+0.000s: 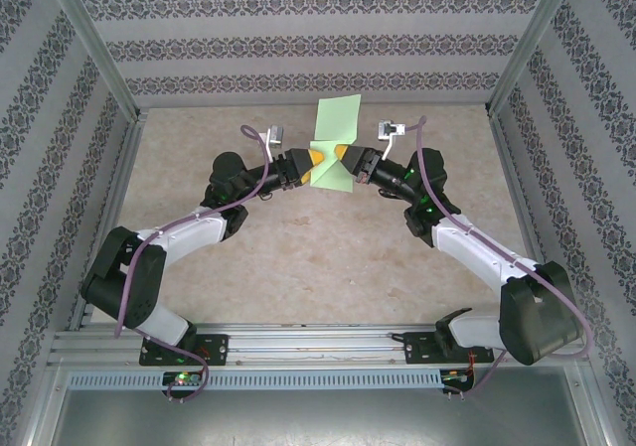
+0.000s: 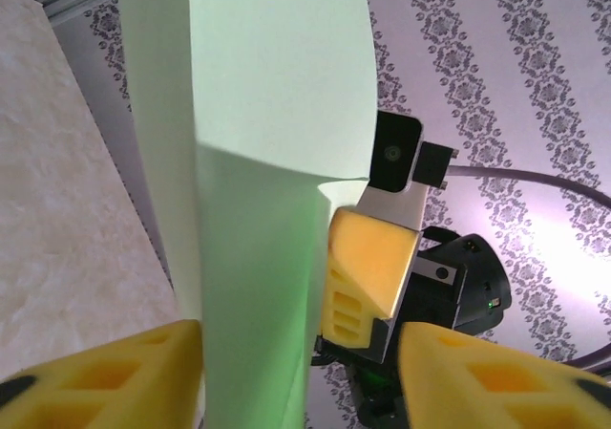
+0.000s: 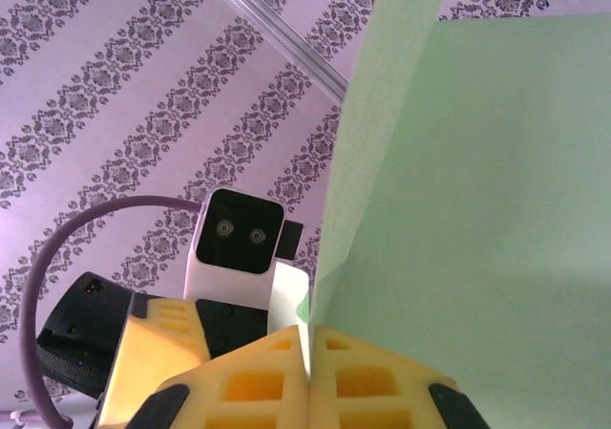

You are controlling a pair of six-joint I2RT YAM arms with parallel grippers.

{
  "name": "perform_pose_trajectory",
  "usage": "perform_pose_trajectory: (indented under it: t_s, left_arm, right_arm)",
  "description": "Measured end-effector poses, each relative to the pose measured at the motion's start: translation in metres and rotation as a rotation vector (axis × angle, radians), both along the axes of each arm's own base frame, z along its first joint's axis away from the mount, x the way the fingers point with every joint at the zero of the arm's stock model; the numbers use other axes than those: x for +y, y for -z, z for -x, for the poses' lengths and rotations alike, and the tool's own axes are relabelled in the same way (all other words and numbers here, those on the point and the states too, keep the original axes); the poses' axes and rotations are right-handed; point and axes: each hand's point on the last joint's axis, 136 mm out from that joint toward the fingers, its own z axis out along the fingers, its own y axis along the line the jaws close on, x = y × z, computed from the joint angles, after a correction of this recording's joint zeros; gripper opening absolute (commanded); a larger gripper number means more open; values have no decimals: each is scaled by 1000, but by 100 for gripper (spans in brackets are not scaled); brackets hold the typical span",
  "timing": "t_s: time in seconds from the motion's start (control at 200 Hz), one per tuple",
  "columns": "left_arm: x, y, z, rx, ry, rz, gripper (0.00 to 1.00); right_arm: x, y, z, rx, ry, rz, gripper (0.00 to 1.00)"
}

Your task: Fold a paper plane with a square sheet of paper (fold left side to right side)

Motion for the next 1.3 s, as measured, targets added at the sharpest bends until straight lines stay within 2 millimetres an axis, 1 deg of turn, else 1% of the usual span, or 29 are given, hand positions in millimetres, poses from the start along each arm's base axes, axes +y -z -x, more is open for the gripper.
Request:
perform_pose_trajectory:
  t_s: [0.17, 0.31, 0.39, 0.45, 0.595, 0.695, 0.829, 0.934, 1.039, 1.144, 1.234, 1.299]
  left_arm:
    - [0, -1, 1, -7, 4, 1, 20]
    - [0, -1, 1, -13, 2, -4, 8]
    - [0, 1, 0, -14, 1, -14, 4]
    - [0, 5, 1, -8, 0, -33, 0]
    - [1, 14, 6, 0, 0, -106, 0]
    - [2, 21, 10, 12, 10, -196, 0]
    - [6, 27, 12, 6, 6, -390, 0]
    - [15, 35, 13, -7, -15, -579, 0]
    - [26, 50, 24, -10, -32, -796, 0]
    - [36, 67, 37, -33, -57, -1047, 0]
    - [44, 80, 45, -70, -81, -1271, 0]
    - [49, 90, 47, -92, -103, -1433, 0]
  right_arm:
    - [0, -1, 0, 4, 0, -7, 21]
    - [-2, 2, 0, 13, 5, -7, 28]
    - [-6, 8, 1, 26, 16, -2, 31]
    - [-14, 11, 2, 32, 33, 5, 35]
    - [-37, 17, 6, 34, 94, 28, 40]
    - [-55, 24, 10, 37, 143, 66, 45]
    - [-77, 43, 17, 68, 228, 174, 49]
    - [-97, 60, 21, 101, 306, 281, 52]
    - [-122, 84, 25, 164, 402, 400, 56]
    - [-150, 110, 30, 246, 500, 515, 63]
    - [-170, 125, 35, 295, 563, 588, 69]
    - [-182, 134, 40, 324, 602, 623, 73]
